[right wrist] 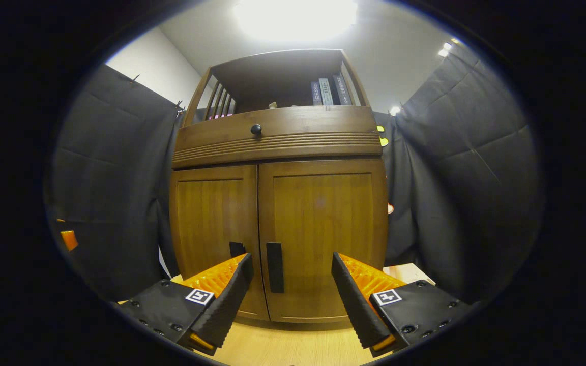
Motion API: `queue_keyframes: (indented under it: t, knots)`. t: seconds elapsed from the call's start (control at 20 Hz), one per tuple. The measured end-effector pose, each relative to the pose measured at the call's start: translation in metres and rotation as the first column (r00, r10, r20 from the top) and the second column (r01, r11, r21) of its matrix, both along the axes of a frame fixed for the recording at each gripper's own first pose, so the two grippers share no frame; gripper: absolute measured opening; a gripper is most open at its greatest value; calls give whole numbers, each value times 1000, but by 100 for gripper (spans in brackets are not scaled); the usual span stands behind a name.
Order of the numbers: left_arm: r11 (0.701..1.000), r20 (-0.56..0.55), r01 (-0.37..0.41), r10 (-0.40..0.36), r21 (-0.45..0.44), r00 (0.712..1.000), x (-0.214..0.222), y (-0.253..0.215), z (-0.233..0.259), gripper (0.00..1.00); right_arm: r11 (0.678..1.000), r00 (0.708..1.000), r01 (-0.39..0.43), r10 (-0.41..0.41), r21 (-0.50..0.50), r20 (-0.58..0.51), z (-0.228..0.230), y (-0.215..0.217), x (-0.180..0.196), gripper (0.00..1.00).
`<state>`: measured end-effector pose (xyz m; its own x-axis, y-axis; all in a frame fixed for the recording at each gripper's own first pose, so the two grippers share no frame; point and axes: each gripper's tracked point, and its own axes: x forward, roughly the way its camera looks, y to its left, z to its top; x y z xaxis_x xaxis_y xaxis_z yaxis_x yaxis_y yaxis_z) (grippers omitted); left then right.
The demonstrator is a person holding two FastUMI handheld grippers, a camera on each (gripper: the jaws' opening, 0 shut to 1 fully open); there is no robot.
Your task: Open the right door of the double-door shoe cabinet with the right hand, and open the left door with the left hand.
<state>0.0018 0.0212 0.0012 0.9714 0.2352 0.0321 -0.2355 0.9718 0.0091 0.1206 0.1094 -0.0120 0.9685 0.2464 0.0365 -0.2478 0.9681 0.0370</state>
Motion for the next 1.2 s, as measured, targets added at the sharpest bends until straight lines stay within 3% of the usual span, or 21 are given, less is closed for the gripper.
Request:
queue_keyframes:
  t: [0.7, 0.85, 1.0, 1.2]
  knots:
    - [988, 10, -152, 151, 40, 988, -2, 14, 1, 90, 999, 998, -21, 19, -36, -63, -48, 53, 97, 98]
    - [981, 11, -189, 189, 45, 982, -1, 17, 1, 90, 999, 996, -18, 13, -45, -93, -61, 60, 116, 89]
    - [975, 5, -217, 217, 48, 976, -1, 20, 0, 90, 999, 993, -26, 22, -40, -115, -71, 69, 130, 90]
    - [967, 2, -248, 248, 52, 969, -2, 23, -1, 90, 999, 989, -23, 16, -45, -150, -82, 77, 145, 65]
